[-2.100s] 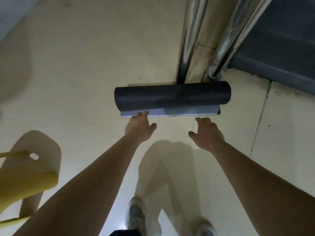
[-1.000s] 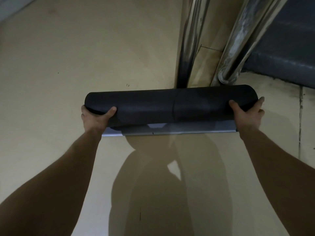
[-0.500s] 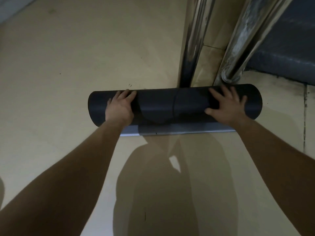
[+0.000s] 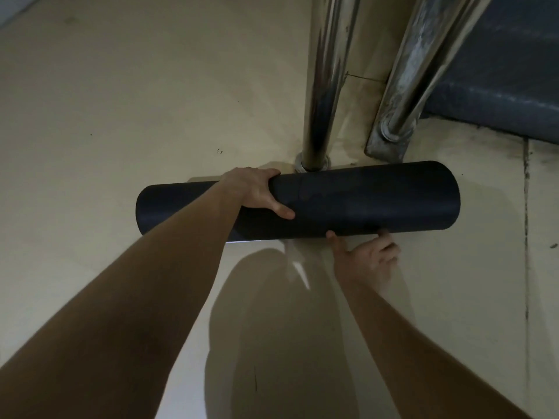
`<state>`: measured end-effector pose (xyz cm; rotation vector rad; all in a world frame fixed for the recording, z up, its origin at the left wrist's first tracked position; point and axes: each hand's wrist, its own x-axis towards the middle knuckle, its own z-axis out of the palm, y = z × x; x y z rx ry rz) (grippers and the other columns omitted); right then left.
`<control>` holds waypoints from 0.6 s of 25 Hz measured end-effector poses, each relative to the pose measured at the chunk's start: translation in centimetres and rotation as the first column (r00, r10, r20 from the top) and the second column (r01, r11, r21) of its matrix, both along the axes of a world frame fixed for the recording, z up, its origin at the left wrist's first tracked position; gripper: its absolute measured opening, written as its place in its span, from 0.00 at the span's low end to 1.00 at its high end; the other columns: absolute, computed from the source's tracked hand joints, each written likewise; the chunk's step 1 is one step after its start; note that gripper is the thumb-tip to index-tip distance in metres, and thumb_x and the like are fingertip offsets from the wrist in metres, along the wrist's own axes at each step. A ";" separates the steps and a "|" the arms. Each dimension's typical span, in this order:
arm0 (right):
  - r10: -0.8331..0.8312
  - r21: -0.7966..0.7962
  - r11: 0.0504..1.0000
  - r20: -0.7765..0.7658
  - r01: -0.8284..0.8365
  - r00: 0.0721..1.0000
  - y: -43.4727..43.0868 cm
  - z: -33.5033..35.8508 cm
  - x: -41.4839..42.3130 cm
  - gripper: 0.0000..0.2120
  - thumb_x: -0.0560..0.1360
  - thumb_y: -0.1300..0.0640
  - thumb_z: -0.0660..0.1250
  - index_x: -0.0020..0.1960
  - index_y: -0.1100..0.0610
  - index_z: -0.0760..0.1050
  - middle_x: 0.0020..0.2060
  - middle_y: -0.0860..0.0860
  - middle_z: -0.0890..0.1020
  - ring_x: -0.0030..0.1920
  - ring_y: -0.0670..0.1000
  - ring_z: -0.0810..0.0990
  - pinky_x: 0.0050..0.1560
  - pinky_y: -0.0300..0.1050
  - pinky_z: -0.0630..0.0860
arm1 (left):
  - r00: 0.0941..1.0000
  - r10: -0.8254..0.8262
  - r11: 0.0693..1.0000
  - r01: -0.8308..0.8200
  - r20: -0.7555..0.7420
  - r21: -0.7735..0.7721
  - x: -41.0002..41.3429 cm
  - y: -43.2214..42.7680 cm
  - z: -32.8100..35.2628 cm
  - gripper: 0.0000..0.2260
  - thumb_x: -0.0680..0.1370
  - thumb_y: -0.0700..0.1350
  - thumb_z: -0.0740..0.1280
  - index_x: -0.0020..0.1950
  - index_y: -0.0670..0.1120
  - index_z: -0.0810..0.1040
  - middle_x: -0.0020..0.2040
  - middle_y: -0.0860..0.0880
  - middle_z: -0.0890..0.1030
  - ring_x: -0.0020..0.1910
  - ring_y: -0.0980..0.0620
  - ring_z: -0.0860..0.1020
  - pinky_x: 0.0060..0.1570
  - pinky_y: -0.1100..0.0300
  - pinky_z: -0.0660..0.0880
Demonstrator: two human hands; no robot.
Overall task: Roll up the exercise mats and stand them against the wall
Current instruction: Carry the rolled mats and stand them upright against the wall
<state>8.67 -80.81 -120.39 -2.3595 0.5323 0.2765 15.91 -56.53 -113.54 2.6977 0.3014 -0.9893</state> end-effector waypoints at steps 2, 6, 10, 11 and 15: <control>-0.067 0.358 0.924 -0.183 0.131 0.981 1.4 -1.9 0.1 0.51 0.75 0.35 0.72 0.83 0.61 0.51 0.77 0.62 0.67 0.75 0.65 0.67 0.74 0.60 0.68 | 1.000 0.026 0.999 -0.026 -0.011 -0.038 0.8 0.0 0.4 0.51 0.61 0.73 0.75 0.79 0.57 0.62 0.74 0.49 0.72 0.70 0.42 0.72 0.70 0.44 0.67; -0.053 0.692 0.696 -0.217 0.192 0.975 1.4 -3.0 2.6 0.48 0.68 0.33 0.77 0.78 0.49 0.60 0.73 0.53 0.74 0.73 0.57 0.73 0.74 0.60 0.70 | 0.983 0.136 0.974 -0.156 -0.124 -0.167 1.4 0.6 0.7 0.44 0.64 0.68 0.77 0.76 0.55 0.68 0.72 0.48 0.74 0.65 0.43 0.74 0.64 0.49 0.67; -0.108 0.774 0.561 -0.285 0.295 0.952 2.0 -1.8 4.2 0.47 0.58 0.37 0.84 0.69 0.58 0.74 0.64 0.50 0.82 0.62 0.52 0.80 0.65 0.51 0.77 | 0.910 0.278 0.890 -0.365 -0.308 -0.274 -0.6 -0.2 1.4 0.32 0.71 0.64 0.73 0.70 0.52 0.72 0.57 0.48 0.80 0.46 0.50 0.79 0.50 0.57 0.72; -0.107 0.779 0.539 -0.316 0.322 0.943 2.1 -1.6 4.4 0.43 0.60 0.39 0.85 0.66 0.60 0.76 0.62 0.50 0.82 0.59 0.52 0.80 0.62 0.48 0.76 | 0.888 0.308 0.861 -0.413 -0.341 -0.297 -1.4 -0.4 1.5 0.26 0.74 0.63 0.71 0.67 0.51 0.74 0.52 0.50 0.81 0.42 0.52 0.81 0.43 0.60 0.74; -0.017 0.746 0.564 -0.419 0.354 0.908 2.7 -1.0 3.0 0.52 0.58 0.35 0.84 0.74 0.56 0.68 0.67 0.49 0.77 0.67 0.57 0.76 0.71 0.60 0.72 | 0.800 0.451 0.744 -0.582 -0.396 -0.328 -6.5 -1.3 1.5 0.17 0.79 0.62 0.66 0.53 0.49 0.79 0.43 0.50 0.82 0.27 0.57 0.83 0.22 0.67 0.74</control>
